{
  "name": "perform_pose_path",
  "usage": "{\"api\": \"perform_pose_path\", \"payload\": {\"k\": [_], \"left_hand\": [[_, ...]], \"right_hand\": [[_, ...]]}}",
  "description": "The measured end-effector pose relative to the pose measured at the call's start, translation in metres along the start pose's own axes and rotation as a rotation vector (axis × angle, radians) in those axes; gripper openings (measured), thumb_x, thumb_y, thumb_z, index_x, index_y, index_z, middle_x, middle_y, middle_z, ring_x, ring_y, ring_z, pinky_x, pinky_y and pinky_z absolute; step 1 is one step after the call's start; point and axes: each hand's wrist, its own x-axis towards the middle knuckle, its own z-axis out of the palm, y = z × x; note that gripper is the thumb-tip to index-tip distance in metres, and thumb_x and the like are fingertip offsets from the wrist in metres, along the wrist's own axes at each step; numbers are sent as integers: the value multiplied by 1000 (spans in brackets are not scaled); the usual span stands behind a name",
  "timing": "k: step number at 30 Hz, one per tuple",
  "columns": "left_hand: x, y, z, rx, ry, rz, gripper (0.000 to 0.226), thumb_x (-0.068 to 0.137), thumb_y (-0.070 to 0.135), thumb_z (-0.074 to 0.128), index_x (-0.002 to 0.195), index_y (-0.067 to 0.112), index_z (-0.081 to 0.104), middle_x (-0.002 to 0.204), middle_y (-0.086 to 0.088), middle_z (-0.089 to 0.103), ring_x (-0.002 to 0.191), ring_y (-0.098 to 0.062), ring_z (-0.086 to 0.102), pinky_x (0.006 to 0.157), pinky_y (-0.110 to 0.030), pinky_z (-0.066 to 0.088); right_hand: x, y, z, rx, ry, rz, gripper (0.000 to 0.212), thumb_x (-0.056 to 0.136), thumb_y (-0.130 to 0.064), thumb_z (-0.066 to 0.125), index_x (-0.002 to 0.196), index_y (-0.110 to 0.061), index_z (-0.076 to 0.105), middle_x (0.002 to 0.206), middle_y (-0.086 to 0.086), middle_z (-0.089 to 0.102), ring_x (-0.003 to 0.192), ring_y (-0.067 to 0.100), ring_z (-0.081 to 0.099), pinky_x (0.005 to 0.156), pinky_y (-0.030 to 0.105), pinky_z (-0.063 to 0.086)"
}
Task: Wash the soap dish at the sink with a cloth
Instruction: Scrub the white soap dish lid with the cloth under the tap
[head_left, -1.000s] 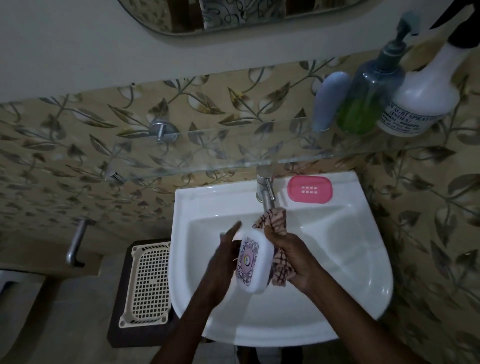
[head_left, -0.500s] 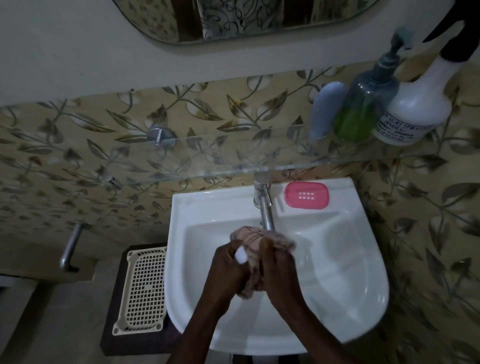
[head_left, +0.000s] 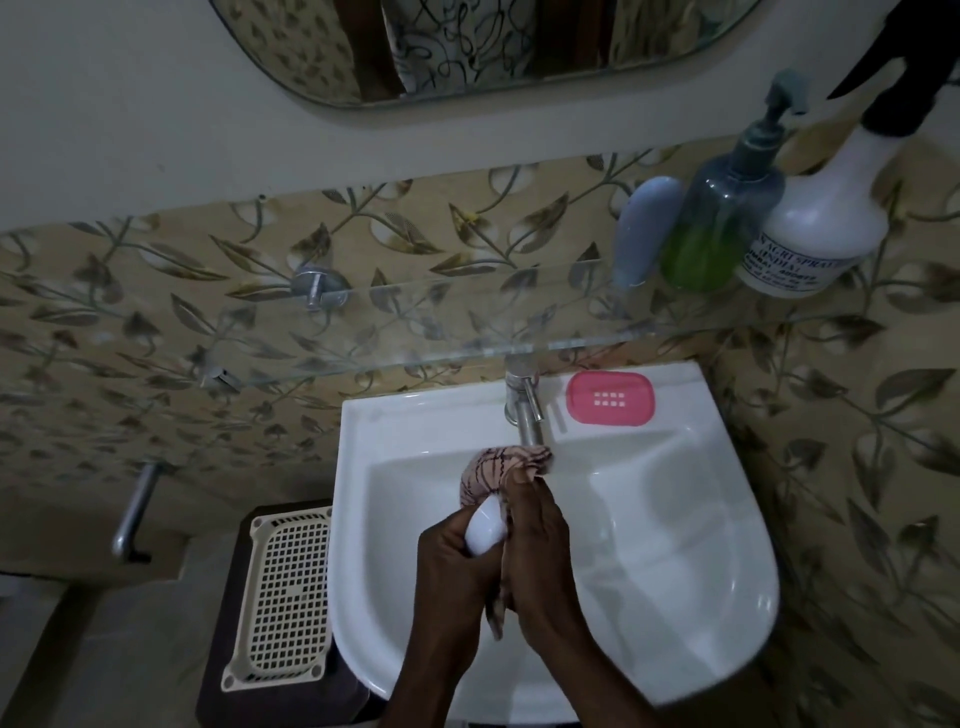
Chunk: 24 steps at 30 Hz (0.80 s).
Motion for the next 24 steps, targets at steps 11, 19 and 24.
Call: {"api": "perform_pose_path", "payload": {"k": [11,19,24], "left_hand": [[2,-10,-7,-339,-128,19,45,62,29,90,100,9,76,89,-19,77,74,-31,72,61,-35,57],[41,25,-37,157,-523,-201,33,86,36,72,99,7,79,102,-21,77,93,-31,73,84,-39,55],[24,2,1,-95,-319,-61,27,90,28,67,101,5,77,93,-17,79,81,-27,75,73,-33,57]], "right_hand": [[20,0,-6,479,13,468,30,95,-32,51,94,-6,66,91,18,66,74,30,66,64,33,54],[45,-21,-31,-664,-190,-425,28,94,-36,40,84,-24,63,89,-1,68,86,16,61,77,29,47],[37,-16,-25,-96,57,67,34,91,-43,42,86,-19,65,93,7,72,93,31,67,86,44,55]]}}
